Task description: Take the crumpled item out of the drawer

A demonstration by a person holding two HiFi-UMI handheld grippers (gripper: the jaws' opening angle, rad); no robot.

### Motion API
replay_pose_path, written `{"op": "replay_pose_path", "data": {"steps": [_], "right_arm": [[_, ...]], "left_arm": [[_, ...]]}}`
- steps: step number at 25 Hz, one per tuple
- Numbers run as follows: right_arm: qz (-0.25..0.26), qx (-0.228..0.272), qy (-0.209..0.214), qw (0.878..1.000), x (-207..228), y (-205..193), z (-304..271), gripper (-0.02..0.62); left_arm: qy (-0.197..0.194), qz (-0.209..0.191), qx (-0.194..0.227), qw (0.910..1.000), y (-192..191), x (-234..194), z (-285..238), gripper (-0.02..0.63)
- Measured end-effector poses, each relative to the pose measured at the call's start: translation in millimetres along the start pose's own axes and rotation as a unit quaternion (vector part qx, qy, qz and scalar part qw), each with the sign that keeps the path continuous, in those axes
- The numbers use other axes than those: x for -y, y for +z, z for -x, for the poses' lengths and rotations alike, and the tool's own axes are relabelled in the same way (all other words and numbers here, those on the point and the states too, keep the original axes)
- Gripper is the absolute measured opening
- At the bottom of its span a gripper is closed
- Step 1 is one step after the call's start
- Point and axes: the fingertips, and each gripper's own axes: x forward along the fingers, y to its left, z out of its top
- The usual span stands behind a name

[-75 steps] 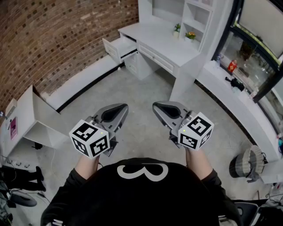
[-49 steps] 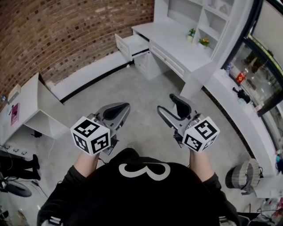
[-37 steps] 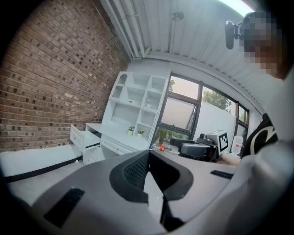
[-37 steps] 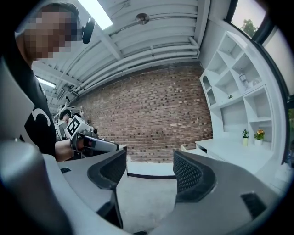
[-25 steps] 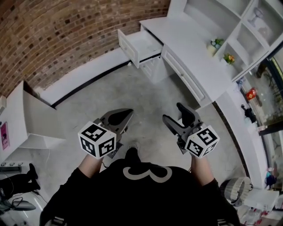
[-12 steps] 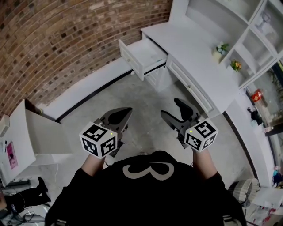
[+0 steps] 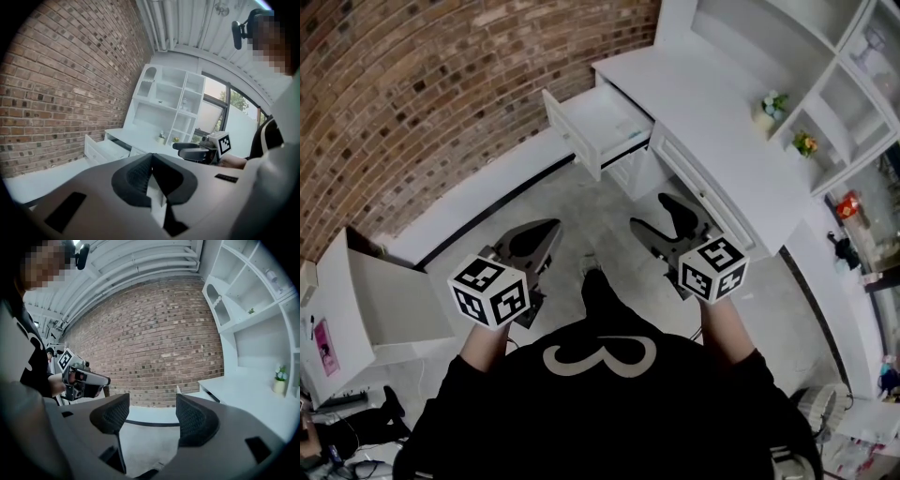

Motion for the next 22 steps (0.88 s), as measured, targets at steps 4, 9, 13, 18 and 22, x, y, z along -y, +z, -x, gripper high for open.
{"op": "replay_pose_path", "data": {"steps": [4,9,13,18,22], "right_arm": [[0.000,-0.018,-0.005,1.000,35.7,-4.6,-40.0,0.298],[-0.003,-0.041,-0.016,0.999,99.8,-10.2,-104.3,0.298],[-0.024,-0.068,-0.023,0.997,152.9,-21.8,-162.7,0.298],[-0.037,-0.109,-0.039,0.993,218.1,-38.2,-231.7,0.299],[-0.032,-0.145,-0.052,0.987,260.8,-51.8,-277.0,0.301]], "left_arm": [[0.001,0.004,-0.006,1.0000,7.9,-33.7,-27.3,0.002],[0.007,0.009,-0.016,0.9998,23.3,-94.1,-77.4,0.002],[0.015,0.038,-0.021,0.9989,33.4,-152.8,-124.9,0.002],[0.018,0.045,-0.030,0.9984,56.2,-224.5,-186.9,0.002],[0.020,0.040,-0.041,0.9982,70.9,-271.1,-227.0,0.002]]}}
